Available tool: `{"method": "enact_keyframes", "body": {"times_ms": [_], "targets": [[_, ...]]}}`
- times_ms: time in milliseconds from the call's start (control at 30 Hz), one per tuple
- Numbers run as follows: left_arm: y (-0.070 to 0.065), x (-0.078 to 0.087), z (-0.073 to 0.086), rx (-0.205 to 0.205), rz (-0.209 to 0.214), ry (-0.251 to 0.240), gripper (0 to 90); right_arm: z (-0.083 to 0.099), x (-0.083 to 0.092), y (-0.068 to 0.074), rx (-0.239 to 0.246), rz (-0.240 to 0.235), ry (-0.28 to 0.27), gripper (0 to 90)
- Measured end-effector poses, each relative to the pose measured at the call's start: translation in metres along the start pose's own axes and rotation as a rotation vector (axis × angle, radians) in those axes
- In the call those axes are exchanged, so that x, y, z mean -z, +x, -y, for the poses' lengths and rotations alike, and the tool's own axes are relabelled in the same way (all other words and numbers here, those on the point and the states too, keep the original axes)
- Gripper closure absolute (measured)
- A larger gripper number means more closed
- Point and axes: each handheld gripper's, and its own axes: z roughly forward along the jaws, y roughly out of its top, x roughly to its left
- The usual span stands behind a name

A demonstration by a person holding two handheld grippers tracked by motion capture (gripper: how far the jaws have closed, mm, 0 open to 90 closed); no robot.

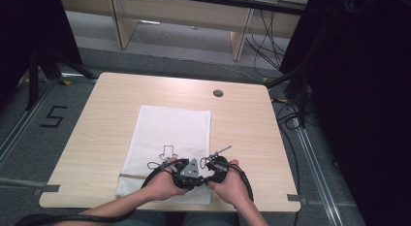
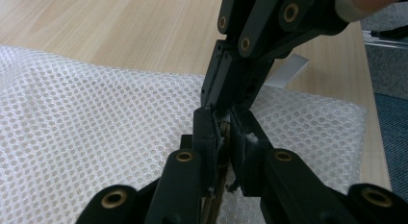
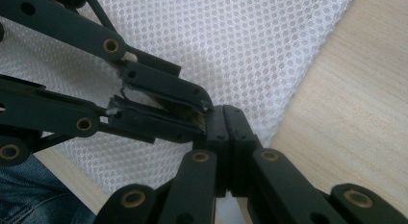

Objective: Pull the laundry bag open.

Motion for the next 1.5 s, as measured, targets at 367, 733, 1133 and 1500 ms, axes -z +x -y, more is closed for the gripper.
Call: {"method": "enact_keyframes", "body": {"times_ms": [367,733,1133,1500], "targets": [[0.002,0.000,0.000,0.053,0.015,0.003,82.0,0.000,0.000,-0.002,-0.008,-0.009,0.004,90.0],[0.004,0.003,-0.001,0.076,0.029,0.012,82.2,-0.001,0.000,0.000,-0.010,-0.011,0.021,90.0],[0.004,0.007,-0.001,0.059,0.029,0.016,82.2,-0.002,0.000,0.001,-0.005,0.009,0.030,90.0],[0.003,0.012,-0.001,0.060,0.026,0.023,82.2,-0.003,-0.001,0.002,0.007,0.015,0.035,90.0]]}}
